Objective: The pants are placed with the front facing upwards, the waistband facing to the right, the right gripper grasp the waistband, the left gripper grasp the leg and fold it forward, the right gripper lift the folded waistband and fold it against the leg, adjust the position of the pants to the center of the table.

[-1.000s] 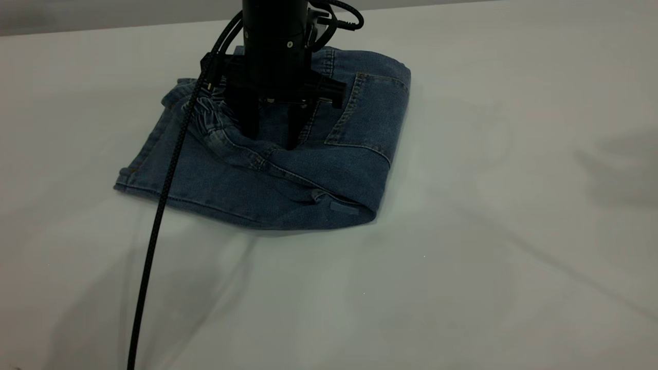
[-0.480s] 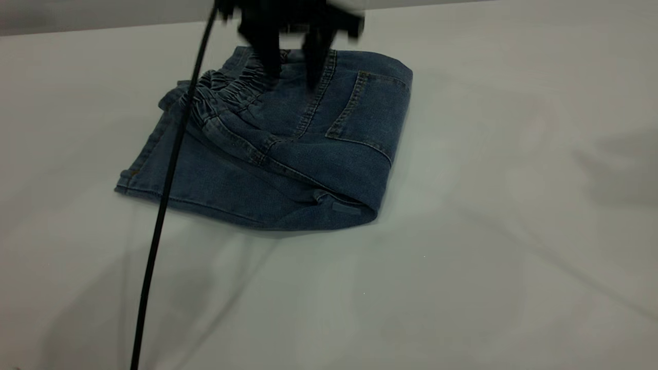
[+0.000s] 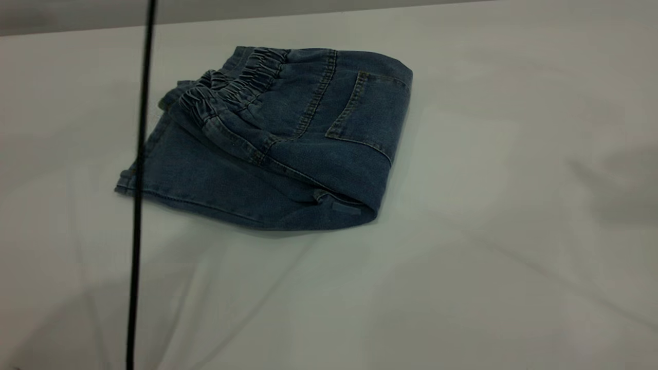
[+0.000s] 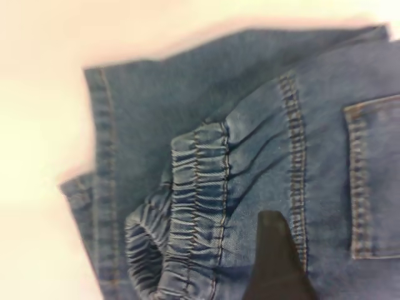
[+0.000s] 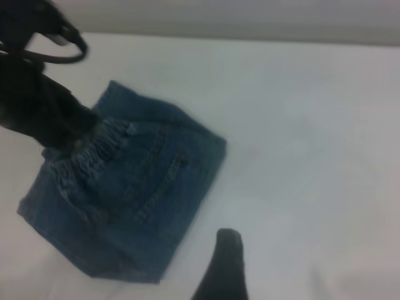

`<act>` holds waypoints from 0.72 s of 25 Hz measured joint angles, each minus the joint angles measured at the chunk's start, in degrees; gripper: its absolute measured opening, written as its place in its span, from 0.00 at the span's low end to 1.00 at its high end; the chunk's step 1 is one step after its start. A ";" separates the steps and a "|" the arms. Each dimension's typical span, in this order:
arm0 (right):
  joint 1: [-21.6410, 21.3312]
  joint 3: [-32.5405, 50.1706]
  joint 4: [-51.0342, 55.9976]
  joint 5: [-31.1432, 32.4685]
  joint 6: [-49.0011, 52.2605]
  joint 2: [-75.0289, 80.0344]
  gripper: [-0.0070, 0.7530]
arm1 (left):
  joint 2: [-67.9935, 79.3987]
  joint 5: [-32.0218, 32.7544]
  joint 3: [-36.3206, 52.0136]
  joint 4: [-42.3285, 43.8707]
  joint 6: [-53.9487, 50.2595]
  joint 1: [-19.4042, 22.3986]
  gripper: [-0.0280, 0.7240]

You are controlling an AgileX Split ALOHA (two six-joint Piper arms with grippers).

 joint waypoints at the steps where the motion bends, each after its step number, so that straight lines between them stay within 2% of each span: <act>1: 0.00 0.00 0.00 0.00 0.00 -1.29 0.78 | -1.47 0.00 0.00 0.00 0.41 0.00 0.59; 9: 0.00 1.39 1.55 0.08 -0.12 -13.42 0.78 | -16.87 -0.17 2.98 0.00 2.51 0.05 0.59; 18: 0.00 14.25 2.01 0.07 -0.44 -29.49 0.78 | -37.53 -0.21 22.37 0.18 2.51 0.05 0.59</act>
